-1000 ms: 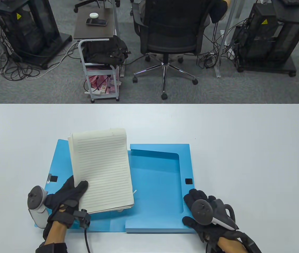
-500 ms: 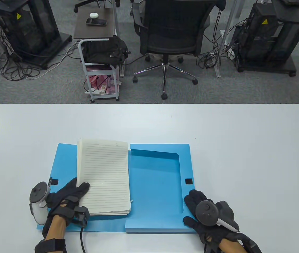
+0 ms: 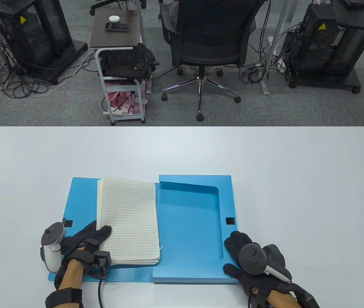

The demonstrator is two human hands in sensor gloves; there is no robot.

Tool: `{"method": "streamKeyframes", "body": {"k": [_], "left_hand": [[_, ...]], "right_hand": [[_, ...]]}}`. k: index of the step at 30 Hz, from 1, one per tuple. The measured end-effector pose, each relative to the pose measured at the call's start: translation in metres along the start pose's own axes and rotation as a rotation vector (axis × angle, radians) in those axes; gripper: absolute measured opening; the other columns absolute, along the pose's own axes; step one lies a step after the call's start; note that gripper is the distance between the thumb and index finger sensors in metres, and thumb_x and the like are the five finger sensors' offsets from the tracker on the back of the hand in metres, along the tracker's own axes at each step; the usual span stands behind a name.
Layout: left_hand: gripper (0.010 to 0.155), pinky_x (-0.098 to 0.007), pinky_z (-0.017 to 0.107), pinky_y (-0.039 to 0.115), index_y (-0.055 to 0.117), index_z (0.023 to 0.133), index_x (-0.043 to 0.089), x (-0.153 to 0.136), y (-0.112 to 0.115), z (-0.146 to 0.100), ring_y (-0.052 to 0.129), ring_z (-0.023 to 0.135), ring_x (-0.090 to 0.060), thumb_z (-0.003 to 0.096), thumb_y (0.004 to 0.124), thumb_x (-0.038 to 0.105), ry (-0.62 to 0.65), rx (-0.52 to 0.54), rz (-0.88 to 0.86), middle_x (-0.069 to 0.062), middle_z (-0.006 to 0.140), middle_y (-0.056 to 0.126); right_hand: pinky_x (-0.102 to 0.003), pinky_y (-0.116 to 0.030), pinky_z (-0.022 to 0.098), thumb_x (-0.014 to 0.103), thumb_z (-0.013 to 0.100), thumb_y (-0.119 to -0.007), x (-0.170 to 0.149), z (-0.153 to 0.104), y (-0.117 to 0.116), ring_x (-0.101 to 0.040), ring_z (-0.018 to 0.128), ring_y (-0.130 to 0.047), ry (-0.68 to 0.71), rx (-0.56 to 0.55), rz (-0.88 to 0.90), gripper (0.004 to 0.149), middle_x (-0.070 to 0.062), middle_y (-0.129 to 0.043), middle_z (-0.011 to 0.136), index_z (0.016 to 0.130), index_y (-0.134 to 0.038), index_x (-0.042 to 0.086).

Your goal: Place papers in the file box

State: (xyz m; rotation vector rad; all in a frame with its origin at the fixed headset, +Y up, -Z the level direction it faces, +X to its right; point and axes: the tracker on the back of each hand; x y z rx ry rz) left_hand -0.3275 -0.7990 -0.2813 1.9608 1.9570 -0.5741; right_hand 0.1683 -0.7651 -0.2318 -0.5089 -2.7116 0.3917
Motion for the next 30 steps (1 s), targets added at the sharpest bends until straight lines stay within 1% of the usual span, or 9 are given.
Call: {"method": "streamKeyframes", "body": {"k": [6, 8, 9, 10, 11, 13, 16, 20, 30], "left_hand": [[0.065, -0.039, 0.017, 0.094, 0.067, 0.094, 0.011, 0.006, 0.005, -0.002, 0.110, 0.034, -0.032, 0.0374, 0.086, 0.037, -0.046, 0.017, 0.116, -0.011, 0.068, 0.096], [0.073, -0.041, 0.019, 0.092, 0.055, 0.099, 0.009, 0.011, 0.009, -0.005, 0.109, 0.037, -0.032, 0.0384, 0.085, 0.037, -0.064, 0.026, 0.176, -0.009, 0.071, 0.091], [0.083, -0.041, 0.019, 0.092, 0.042, 0.103, 0.009, 0.016, 0.011, -0.008, 0.109, 0.037, -0.032, 0.0389, 0.086, 0.037, -0.040, 0.078, 0.247, -0.008, 0.077, 0.084], [0.093, -0.040, 0.020, 0.091, 0.026, 0.106, 0.015, 0.021, 0.014, -0.012, 0.108, 0.038, -0.031, 0.0394, 0.086, 0.037, -0.009, 0.141, 0.331, -0.008, 0.088, 0.074], [0.093, -0.039, 0.022, 0.091, 0.023, 0.107, 0.022, 0.023, 0.015, -0.013, 0.106, 0.040, -0.030, 0.0397, 0.087, 0.035, 0.017, 0.173, 0.389, -0.011, 0.095, 0.067], [0.085, -0.040, 0.026, 0.091, 0.040, 0.107, 0.023, 0.028, 0.018, -0.014, 0.106, 0.044, -0.027, 0.0384, 0.087, 0.034, 0.038, 0.203, 0.523, -0.013, 0.097, 0.068], [0.083, -0.043, 0.029, 0.090, 0.045, 0.107, 0.025, 0.028, 0.018, -0.014, 0.106, 0.043, -0.030, 0.0375, 0.090, 0.031, 0.040, 0.202, 0.472, -0.013, 0.095, 0.073], [0.083, -0.041, 0.028, 0.090, 0.048, 0.106, 0.025, 0.032, 0.029, -0.015, 0.106, 0.042, -0.029, 0.0360, 0.092, 0.032, 0.054, 0.197, 0.556, -0.012, 0.092, 0.078], [0.085, -0.040, 0.027, 0.092, 0.042, 0.105, 0.018, 0.054, 0.106, -0.003, 0.108, 0.043, -0.028, 0.0371, 0.091, 0.035, -0.002, 0.100, 0.775, -0.015, 0.088, 0.078]], "right_hand": [[-0.063, -0.037, 0.071, 0.055, 0.039, -0.054, 0.000, 0.000, 0.000, -0.036, 0.101, -0.022, 0.001, 0.001, -0.002, 0.073, -0.005, -0.013, 0.106, 0.098, -0.027, 0.022], [-0.064, -0.037, 0.071, 0.055, 0.039, -0.054, 0.000, 0.000, 0.000, -0.037, 0.101, -0.022, 0.001, 0.000, -0.004, 0.073, -0.006, -0.014, 0.106, 0.098, -0.027, 0.022], [-0.064, -0.038, 0.071, 0.054, 0.039, -0.054, 0.000, 0.000, 0.000, -0.037, 0.101, -0.023, 0.001, -0.001, -0.006, 0.073, -0.006, -0.014, 0.106, 0.098, -0.027, 0.022], [-0.064, -0.038, 0.071, 0.054, 0.039, -0.054, 0.000, 0.000, 0.000, -0.037, 0.101, -0.023, 0.001, 0.000, -0.007, 0.073, -0.006, -0.014, 0.106, 0.098, -0.027, 0.022], [-0.064, -0.038, 0.071, 0.054, 0.039, -0.055, 0.000, 0.000, 0.000, -0.037, 0.101, -0.024, 0.001, 0.000, -0.007, 0.073, -0.006, -0.014, 0.106, 0.098, -0.027, 0.022], [-0.063, -0.037, 0.071, 0.054, 0.039, -0.055, 0.000, 0.000, 0.000, -0.038, 0.101, -0.024, 0.001, 0.001, -0.007, 0.073, -0.006, -0.014, 0.106, 0.098, -0.027, 0.022], [-0.062, -0.037, 0.072, 0.054, 0.039, -0.055, 0.001, 0.000, 0.000, -0.038, 0.101, -0.024, 0.002, 0.000, -0.005, 0.073, -0.006, -0.014, 0.106, 0.098, -0.028, 0.022], [-0.062, -0.038, 0.072, 0.054, 0.039, -0.055, 0.001, 0.000, -0.001, -0.039, 0.101, -0.024, 0.002, -0.001, -0.006, 0.073, -0.006, -0.014, 0.106, 0.098, -0.028, 0.021], [-0.062, -0.037, 0.072, 0.054, 0.038, -0.055, 0.001, 0.000, -0.001, -0.039, 0.101, -0.024, 0.006, 0.001, -0.004, 0.073, -0.006, -0.013, 0.107, 0.098, -0.028, 0.021]]}}
Point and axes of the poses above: the tracker on the back of each hand, its own x axis roughly to the thumb side, its own z axis roughly from the wrist to the fingertips, y = z × x
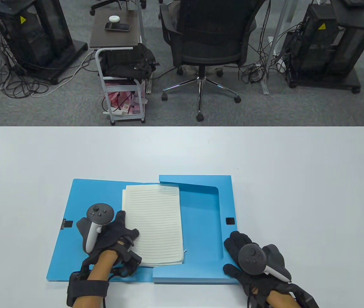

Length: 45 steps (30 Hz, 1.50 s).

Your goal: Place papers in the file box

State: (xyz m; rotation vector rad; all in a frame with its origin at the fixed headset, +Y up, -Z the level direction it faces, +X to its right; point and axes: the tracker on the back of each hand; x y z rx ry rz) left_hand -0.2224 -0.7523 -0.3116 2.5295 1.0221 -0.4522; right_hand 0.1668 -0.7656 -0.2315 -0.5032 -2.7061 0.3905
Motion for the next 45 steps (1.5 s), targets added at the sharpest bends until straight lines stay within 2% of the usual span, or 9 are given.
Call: {"method": "streamKeyframes", "body": {"k": [13, 20, 27, 29, 33, 37, 39, 43, 45], "left_hand": [[0.088, -0.035, 0.028, 0.093, 0.035, 0.106, 0.017, 0.084, 0.075, 0.007, 0.109, 0.045, -0.022, 0.0388, 0.086, 0.042, 0.075, -0.209, 0.279, -0.012, 0.089, 0.077], [0.087, -0.036, 0.033, 0.092, 0.036, 0.108, 0.020, 0.091, 0.081, 0.006, 0.107, 0.051, -0.023, 0.0405, 0.081, 0.052, 0.136, -0.259, 0.302, -0.010, 0.092, 0.076], [0.069, -0.046, 0.043, 0.085, 0.056, 0.104, 0.024, 0.082, 0.068, 0.006, 0.100, 0.062, -0.032, 0.0424, 0.074, 0.049, 0.125, -0.234, 0.187, -0.009, 0.090, 0.085], [0.067, -0.049, 0.044, 0.084, 0.065, 0.101, 0.021, 0.080, 0.063, 0.003, 0.098, 0.064, -0.036, 0.0408, 0.076, 0.050, 0.113, -0.195, 0.166, -0.013, 0.089, 0.086], [0.072, -0.057, 0.058, 0.071, 0.061, 0.102, 0.020, 0.076, 0.041, -0.017, 0.082, 0.082, -0.045, 0.0393, 0.077, 0.052, 0.138, -0.038, 0.146, -0.020, 0.101, 0.067], [0.077, -0.064, 0.071, 0.041, 0.054, 0.105, 0.024, 0.064, 0.003, -0.045, 0.056, 0.098, -0.047, 0.0377, 0.079, 0.053, 0.136, 0.162, 0.111, -0.017, 0.110, 0.047], [0.080, -0.065, 0.072, 0.034, 0.051, 0.106, 0.024, 0.053, -0.016, -0.054, 0.049, 0.100, -0.048, 0.0373, 0.081, 0.054, 0.115, 0.244, 0.150, -0.016, 0.111, 0.042], [0.090, -0.068, 0.071, 0.015, 0.036, 0.108, 0.028, 0.017, -0.066, -0.061, 0.022, 0.105, -0.048, 0.0364, 0.080, 0.059, -0.117, 0.368, 0.317, -0.015, 0.113, 0.019], [0.092, -0.068, 0.070, 0.014, 0.034, 0.108, 0.029, -0.006, -0.092, -0.060, 0.019, 0.105, -0.048, 0.0353, 0.080, 0.060, -0.216, 0.459, 0.310, -0.015, 0.113, 0.017]], "right_hand": [[-0.062, -0.039, 0.072, 0.054, 0.038, -0.055, 0.000, 0.000, 0.001, -0.039, 0.101, -0.026, -0.001, -0.014, -0.009, 0.072, -0.006, -0.016, 0.107, 0.098, -0.030, 0.022], [-0.062, -0.039, 0.072, 0.053, 0.038, -0.056, 0.000, 0.000, 0.001, -0.040, 0.101, -0.026, 0.002, -0.008, -0.006, 0.072, -0.006, -0.016, 0.107, 0.098, -0.031, 0.022], [-0.062, -0.039, 0.072, 0.053, 0.038, -0.056, 0.000, 0.000, 0.001, -0.040, 0.101, -0.026, 0.001, -0.008, -0.001, 0.072, -0.006, -0.015, 0.107, 0.098, -0.030, 0.022], [-0.062, -0.039, 0.072, 0.053, 0.038, -0.055, 0.000, 0.000, 0.001, -0.039, 0.101, -0.026, 0.000, -0.008, 0.000, 0.072, -0.005, -0.015, 0.107, 0.098, -0.030, 0.022], [-0.062, -0.039, 0.072, 0.053, 0.038, -0.056, 0.000, 0.000, 0.001, -0.039, 0.101, -0.026, -0.001, -0.007, 0.003, 0.072, -0.005, -0.015, 0.107, 0.098, -0.030, 0.023], [-0.062, -0.039, 0.072, 0.054, 0.038, -0.056, 0.000, 0.000, 0.001, -0.039, 0.101, -0.026, -0.003, -0.009, 0.004, 0.071, -0.004, -0.015, 0.107, 0.098, -0.030, 0.023], [-0.062, -0.039, 0.072, 0.054, 0.038, -0.056, -0.001, -0.001, 0.002, -0.038, 0.101, -0.027, -0.007, -0.015, 0.009, 0.071, -0.004, -0.016, 0.107, 0.098, -0.031, 0.024], [-0.062, -0.040, 0.072, 0.055, 0.038, -0.057, -0.002, -0.001, 0.002, -0.037, 0.102, -0.028, -0.013, -0.022, 0.009, 0.071, -0.003, -0.018, 0.107, 0.098, -0.033, 0.025], [-0.061, -0.040, 0.072, 0.055, 0.038, -0.058, -0.002, -0.001, 0.002, -0.036, 0.102, -0.028, -0.015, -0.025, 0.013, 0.071, -0.003, -0.018, 0.107, 0.098, -0.033, 0.026]]}}
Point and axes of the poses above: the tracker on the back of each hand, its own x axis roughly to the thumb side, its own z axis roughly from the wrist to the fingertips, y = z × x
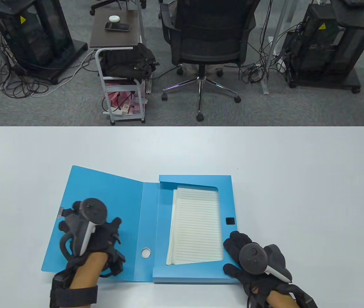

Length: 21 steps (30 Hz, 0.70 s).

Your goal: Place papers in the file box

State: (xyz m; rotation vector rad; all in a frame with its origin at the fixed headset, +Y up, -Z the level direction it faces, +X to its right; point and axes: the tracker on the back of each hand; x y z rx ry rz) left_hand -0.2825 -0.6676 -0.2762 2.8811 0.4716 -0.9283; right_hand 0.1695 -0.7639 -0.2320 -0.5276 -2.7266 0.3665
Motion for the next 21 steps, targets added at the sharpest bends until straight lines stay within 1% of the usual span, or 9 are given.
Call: {"method": "streamKeyframes", "body": {"k": [4, 6, 7, 8, 10, 12, 16, 17, 21], "left_hand": [[0.099, -0.069, 0.071, 0.020, 0.030, 0.108, 0.026, -0.066, -0.013, 0.022, 0.025, 0.104, -0.051, 0.0325, 0.080, 0.064, -0.241, -0.105, -0.102, -0.018, 0.112, 0.018], [0.100, -0.068, 0.069, 0.043, 0.037, 0.108, 0.021, -0.086, -0.011, 0.025, 0.056, 0.097, -0.053, 0.0308, 0.084, 0.065, -0.278, -0.231, -0.195, -0.025, 0.110, 0.031], [0.101, -0.062, 0.061, 0.064, 0.038, 0.107, 0.018, -0.094, -0.009, 0.026, 0.080, 0.083, -0.050, 0.0307, 0.085, 0.064, -0.276, -0.326, -0.261, -0.029, 0.107, 0.037], [0.100, -0.058, 0.055, 0.071, 0.041, 0.106, 0.015, -0.097, -0.009, 0.025, 0.086, 0.076, -0.045, 0.0307, 0.086, 0.063, -0.275, -0.377, -0.316, -0.030, 0.104, 0.046], [0.093, -0.050, 0.040, 0.084, 0.055, 0.103, 0.013, -0.100, -0.020, 0.023, 0.101, 0.055, -0.037, 0.0290, 0.091, 0.057, -0.263, -0.313, -0.375, -0.027, 0.094, 0.070], [0.080, -0.042, 0.026, 0.090, 0.069, 0.096, 0.013, -0.099, -0.034, 0.020, 0.109, 0.038, -0.030, 0.0286, 0.096, 0.046, -0.206, -0.286, -0.502, -0.021, 0.081, 0.088], [0.056, -0.043, 0.024, 0.092, 0.082, 0.088, 0.012, -0.072, -0.053, 0.005, 0.110, 0.040, -0.037, 0.0347, 0.094, 0.025, 0.026, -0.568, -0.932, -0.018, 0.072, 0.098], [0.055, -0.045, 0.027, 0.091, 0.081, 0.088, 0.011, -0.057, -0.057, -0.003, 0.109, 0.044, -0.039, 0.0354, 0.093, 0.024, 0.108, -0.619, -0.910, -0.019, 0.072, 0.097], [0.058, -0.039, 0.025, 0.094, 0.079, 0.088, 0.008, 0.003, -0.063, -0.038, 0.111, 0.043, -0.033, 0.0360, 0.093, 0.029, 0.392, -0.576, -0.823, -0.020, 0.070, 0.097]], "right_hand": [[-0.061, -0.040, 0.073, 0.055, 0.038, -0.058, -0.001, 0.000, 0.000, -0.036, 0.102, -0.028, -0.002, -0.002, 0.005, 0.071, -0.002, -0.018, 0.107, 0.098, -0.034, 0.026], [-0.061, -0.040, 0.073, 0.055, 0.038, -0.058, -0.001, 0.000, 0.000, -0.036, 0.102, -0.028, -0.002, -0.003, 0.009, 0.071, -0.002, -0.018, 0.107, 0.098, -0.034, 0.026], [-0.061, -0.040, 0.073, 0.055, 0.038, -0.058, -0.001, 0.000, 0.000, -0.036, 0.102, -0.028, -0.002, -0.002, 0.007, 0.071, -0.002, -0.018, 0.107, 0.098, -0.034, 0.026], [-0.061, -0.040, 0.073, 0.055, 0.038, -0.058, -0.001, 0.000, 0.001, -0.036, 0.102, -0.028, -0.001, -0.001, 0.006, 0.071, -0.002, -0.018, 0.107, 0.098, -0.034, 0.026], [-0.062, -0.040, 0.072, 0.055, 0.038, -0.058, -0.001, 0.000, 0.001, -0.036, 0.102, -0.028, -0.003, -0.001, 0.005, 0.071, -0.002, -0.019, 0.107, 0.097, -0.034, 0.026], [-0.061, -0.040, 0.072, 0.055, 0.038, -0.059, -0.003, 0.000, 0.001, -0.035, 0.102, -0.028, -0.006, -0.001, 0.016, 0.070, -0.002, -0.018, 0.107, 0.097, -0.034, 0.026], [-0.061, -0.040, 0.073, 0.055, 0.038, -0.059, -0.003, 0.000, 0.001, -0.035, 0.102, -0.028, -0.007, -0.002, 0.022, 0.070, -0.001, -0.019, 0.107, 0.097, -0.035, 0.027], [-0.061, -0.040, 0.073, 0.055, 0.038, -0.060, -0.003, 0.001, 0.001, -0.035, 0.102, -0.028, -0.007, -0.001, 0.027, 0.070, -0.001, -0.018, 0.107, 0.097, -0.035, 0.027], [-0.060, -0.041, 0.073, 0.055, 0.037, -0.060, -0.003, 0.000, 0.002, -0.035, 0.102, -0.029, -0.009, -0.008, 0.026, 0.070, -0.001, -0.020, 0.108, 0.097, -0.036, 0.027]]}}
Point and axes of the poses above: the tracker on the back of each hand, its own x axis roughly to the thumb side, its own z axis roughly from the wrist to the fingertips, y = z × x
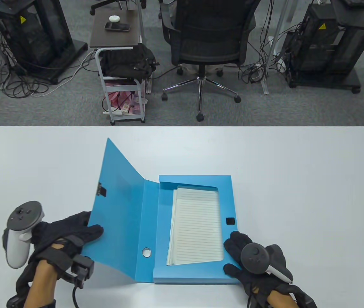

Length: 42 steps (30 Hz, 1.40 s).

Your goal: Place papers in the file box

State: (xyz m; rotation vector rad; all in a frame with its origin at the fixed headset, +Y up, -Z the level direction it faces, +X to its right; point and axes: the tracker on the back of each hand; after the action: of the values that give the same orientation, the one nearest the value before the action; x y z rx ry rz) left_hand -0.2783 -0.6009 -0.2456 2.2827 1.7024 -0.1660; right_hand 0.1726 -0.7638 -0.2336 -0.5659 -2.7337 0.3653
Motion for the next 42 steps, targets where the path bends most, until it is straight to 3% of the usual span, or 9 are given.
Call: {"method": "streamKeyframes", "body": {"k": [5, 9, 15, 23, 26, 29, 37, 38, 42], "left_hand": [[0.057, -0.039, 0.023, 0.095, 0.079, 0.086, 0.006, 0.040, 0.104, 0.015, 0.111, 0.038, -0.034, 0.0360, 0.093, 0.030, 0.172, -0.080, 0.076, -0.023, 0.066, 0.097], [0.056, -0.039, 0.021, 0.095, 0.081, 0.085, 0.005, 0.046, 0.186, 0.038, 0.111, 0.035, -0.035, 0.0357, 0.093, 0.029, 0.188, -0.122, 0.197, -0.024, 0.064, 0.098], [0.053, -0.039, 0.017, 0.096, 0.084, 0.081, 0.003, 0.025, 0.263, 0.072, 0.111, 0.029, -0.036, 0.0350, 0.094, 0.027, 0.139, -0.183, 0.444, -0.026, 0.059, 0.099], [0.055, -0.038, 0.015, 0.097, 0.084, 0.082, 0.004, 0.014, 0.299, 0.093, 0.110, 0.027, -0.037, 0.0353, 0.094, 0.030, 0.052, -0.254, 0.573, -0.028, 0.060, 0.096], [0.056, -0.038, 0.014, 0.098, 0.084, 0.082, 0.003, 0.017, 0.315, 0.094, 0.110, 0.026, -0.037, 0.0350, 0.095, 0.032, 0.031, -0.260, 0.688, -0.029, 0.060, 0.095], [0.058, -0.039, 0.016, 0.098, 0.082, 0.084, 0.003, 0.022, 0.328, 0.089, 0.109, 0.029, -0.038, 0.0360, 0.093, 0.033, 0.037, -0.254, 0.792, -0.030, 0.062, 0.094], [0.062, -0.041, 0.014, 0.093, 0.087, 0.082, 0.007, 0.020, 0.364, 0.072, 0.107, 0.026, -0.039, 0.0354, 0.087, 0.049, 0.189, -0.174, 1.109, -0.031, 0.059, 0.094], [0.055, -0.041, 0.015, 0.093, 0.090, 0.079, 0.008, 0.020, 0.364, 0.069, 0.108, 0.025, -0.038, 0.0371, 0.084, 0.044, 0.196, -0.123, 1.119, -0.030, 0.059, 0.096], [0.057, -0.042, 0.017, 0.093, 0.089, 0.080, 0.008, 0.015, 0.351, 0.067, 0.107, 0.028, -0.038, 0.0379, 0.081, 0.045, 0.234, -0.134, 1.037, -0.029, 0.060, 0.096]], "right_hand": [[-0.054, -0.044, 0.073, 0.057, 0.036, -0.062, 0.003, 0.001, 0.005, -0.034, 0.101, -0.040, -0.002, -0.039, -0.073, 0.070, 0.000, -0.030, 0.107, 0.096, -0.043, 0.027], [-0.053, -0.045, 0.073, 0.057, 0.036, -0.064, -0.001, 0.001, 0.005, -0.034, 0.100, -0.039, -0.007, -0.029, 0.000, 0.069, 0.001, -0.030, 0.106, 0.095, -0.044, 0.028], [-0.053, -0.045, 0.073, 0.052, 0.039, -0.061, -0.005, 0.002, 0.005, -0.031, 0.100, -0.041, -0.016, -0.048, 0.034, 0.061, 0.005, -0.033, 0.105, 0.094, -0.047, 0.030], [-0.054, -0.043, 0.074, 0.052, 0.039, -0.061, -0.006, 0.000, 0.006, -0.032, 0.101, -0.039, 0.009, -0.029, 0.039, 0.063, 0.003, -0.030, 0.106, 0.095, -0.043, 0.030], [-0.060, -0.046, 0.073, 0.051, 0.040, -0.062, -0.007, -0.009, 0.024, -0.031, 0.101, -0.054, 0.011, -0.216, 0.014, 0.054, 0.002, -0.054, 0.107, 0.088, -0.063, 0.027], [-0.062, -0.048, 0.072, 0.049, 0.040, -0.068, -0.014, -0.024, 0.041, -0.034, 0.096, -0.064, -0.018, -0.322, -0.073, 0.052, -0.003, -0.065, 0.102, 0.084, -0.067, 0.023], [-0.065, -0.039, 0.070, 0.049, 0.042, -0.062, -0.043, -0.021, 0.041, -0.039, 0.098, -0.052, -0.180, -0.299, -0.092, 0.060, -0.010, -0.052, 0.107, 0.093, -0.054, 0.019], [-0.065, -0.038, 0.070, 0.049, 0.042, -0.062, -0.044, -0.021, 0.040, -0.040, 0.098, -0.051, -0.190, -0.287, -0.064, 0.060, -0.010, -0.051, 0.107, 0.093, -0.053, 0.019], [-0.065, -0.037, 0.070, 0.049, 0.042, -0.062, -0.047, -0.019, 0.039, -0.040, 0.098, -0.050, -0.199, -0.273, -0.073, 0.061, -0.010, -0.050, 0.107, 0.094, -0.052, 0.019]]}}
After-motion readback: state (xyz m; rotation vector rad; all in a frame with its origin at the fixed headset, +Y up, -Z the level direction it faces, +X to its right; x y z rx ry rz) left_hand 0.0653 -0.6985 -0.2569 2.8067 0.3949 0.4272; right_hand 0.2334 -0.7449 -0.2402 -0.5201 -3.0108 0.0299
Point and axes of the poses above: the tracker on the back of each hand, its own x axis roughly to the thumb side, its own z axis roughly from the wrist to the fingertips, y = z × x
